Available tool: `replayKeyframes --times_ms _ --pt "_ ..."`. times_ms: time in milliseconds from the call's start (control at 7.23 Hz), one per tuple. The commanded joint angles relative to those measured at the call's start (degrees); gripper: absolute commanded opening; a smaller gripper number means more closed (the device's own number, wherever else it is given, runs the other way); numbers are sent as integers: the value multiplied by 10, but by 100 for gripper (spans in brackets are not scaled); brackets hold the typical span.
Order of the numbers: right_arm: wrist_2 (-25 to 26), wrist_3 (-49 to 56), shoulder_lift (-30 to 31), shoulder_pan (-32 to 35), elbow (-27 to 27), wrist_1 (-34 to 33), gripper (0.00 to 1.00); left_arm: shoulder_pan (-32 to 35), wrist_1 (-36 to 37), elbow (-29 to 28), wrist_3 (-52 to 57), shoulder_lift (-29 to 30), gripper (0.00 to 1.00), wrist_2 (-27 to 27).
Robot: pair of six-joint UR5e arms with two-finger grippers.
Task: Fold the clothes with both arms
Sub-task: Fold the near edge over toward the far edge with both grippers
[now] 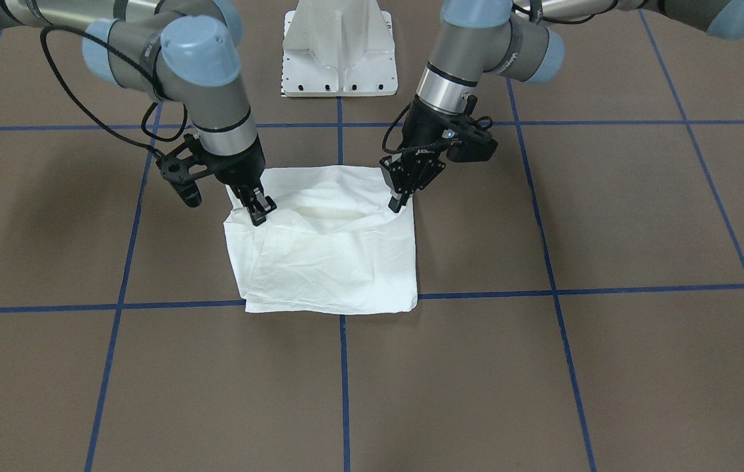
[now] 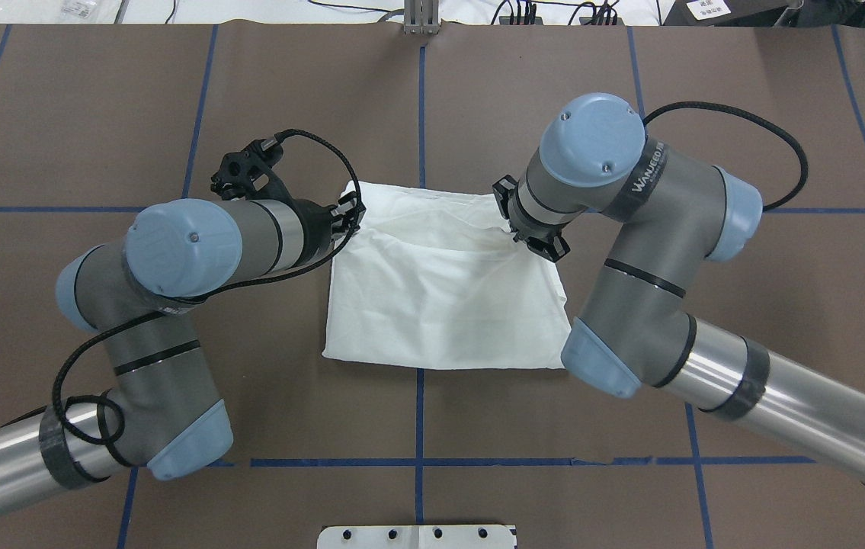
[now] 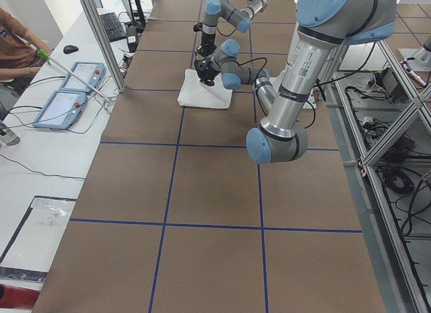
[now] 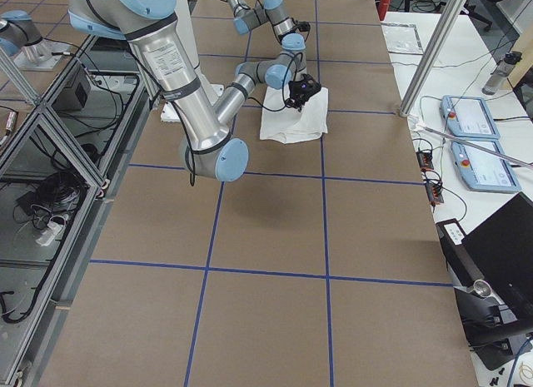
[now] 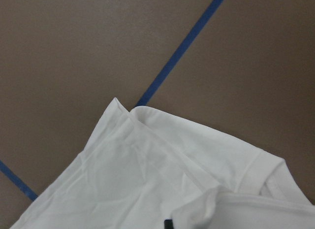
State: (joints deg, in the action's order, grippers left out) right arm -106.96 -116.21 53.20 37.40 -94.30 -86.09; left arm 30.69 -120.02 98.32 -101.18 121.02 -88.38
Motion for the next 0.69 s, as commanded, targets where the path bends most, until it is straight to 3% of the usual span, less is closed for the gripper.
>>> replayKeyframes --times_ms 0,138,277,415,554 --pt "-34 84 -89 45 199 78 98 43 -78 -132 48 40 33 0" --pt "-41 158 -97 68 240 131 100 61 -108 -169 88 46 70 0" --pt "-64 243 -92 102 246 132 100 68 -111 -170 105 46 74 0" --pt "-88 255 -80 120 245 132 100 71 -113 -169 106 47 82 0" --pt "-113 257 -63 136 236 133 100 83 -117 -168 110 46 82 -17"
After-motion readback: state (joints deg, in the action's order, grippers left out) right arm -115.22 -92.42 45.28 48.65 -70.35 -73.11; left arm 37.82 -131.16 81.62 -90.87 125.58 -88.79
